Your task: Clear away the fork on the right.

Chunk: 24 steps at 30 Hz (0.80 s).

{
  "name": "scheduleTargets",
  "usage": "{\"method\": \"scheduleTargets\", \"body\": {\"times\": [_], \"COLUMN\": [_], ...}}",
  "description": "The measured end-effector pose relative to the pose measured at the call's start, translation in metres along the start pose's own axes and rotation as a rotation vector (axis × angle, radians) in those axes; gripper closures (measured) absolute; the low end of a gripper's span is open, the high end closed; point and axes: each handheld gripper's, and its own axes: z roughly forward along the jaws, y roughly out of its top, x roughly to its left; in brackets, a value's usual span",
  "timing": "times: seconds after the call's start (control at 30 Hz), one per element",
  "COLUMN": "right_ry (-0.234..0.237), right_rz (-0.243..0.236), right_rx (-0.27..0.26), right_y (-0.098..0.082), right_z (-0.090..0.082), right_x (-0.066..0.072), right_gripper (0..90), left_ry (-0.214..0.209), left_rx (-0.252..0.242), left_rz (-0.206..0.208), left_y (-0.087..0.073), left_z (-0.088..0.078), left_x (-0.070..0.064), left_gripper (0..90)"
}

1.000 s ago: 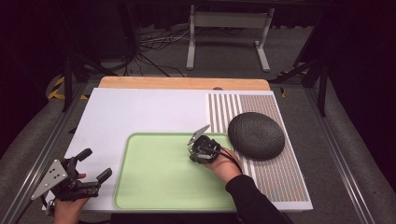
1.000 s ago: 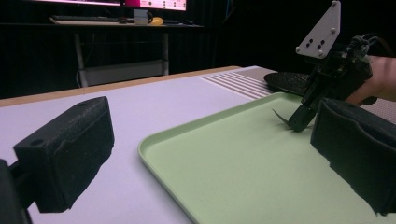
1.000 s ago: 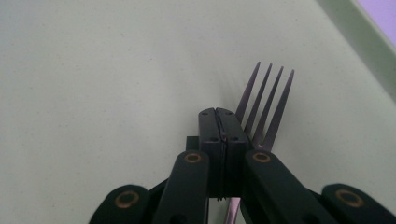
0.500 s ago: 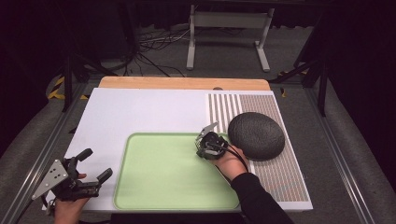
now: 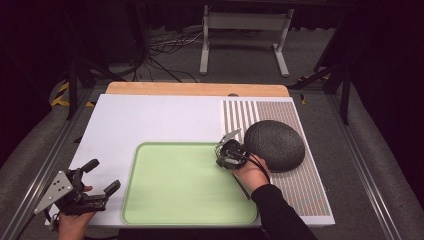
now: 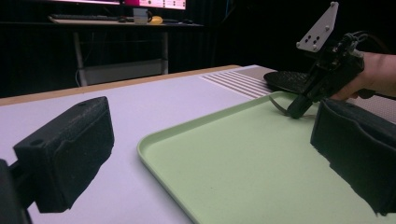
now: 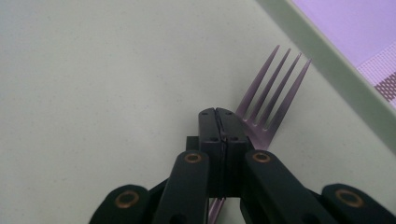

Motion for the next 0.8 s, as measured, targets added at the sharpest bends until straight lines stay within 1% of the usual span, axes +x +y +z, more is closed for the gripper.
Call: {"method": "scheduleTargets", "body": {"times": [0.27, 0.37, 0.67, 0.8], "right_ry": [-0.016, -0.023, -0.038, -0.053], "right_rz": [0.019, 0.033, 0.057, 0.069], "right_rx": [0.007, 0.007, 0.006, 0.003], "right_y": [-0.005, -0.008, -0.013, -0.018], "right_z": [-0.004, -0.006, -0.010, -0.012], "right_x": [-0.008, -0.013, -0.019, -0.022], "right_gripper": [90.0, 90.0, 90.0, 90.0], "left_ry": [0.000, -0.001, 0.000, 0.000], "left_rx": [0.001, 0.003, 0.002, 0.001], "left_rz": [0.002, 0.002, 0.001, 0.000], "left_y": [0.000, 0.000, 0.000, 0.000], "left_z": [0.000, 0.000, 0.000, 0.001], "left_x": [0.000, 0.000, 0.000, 0.000], "left_gripper": [0.1, 0.1, 0.1, 0.1]}}
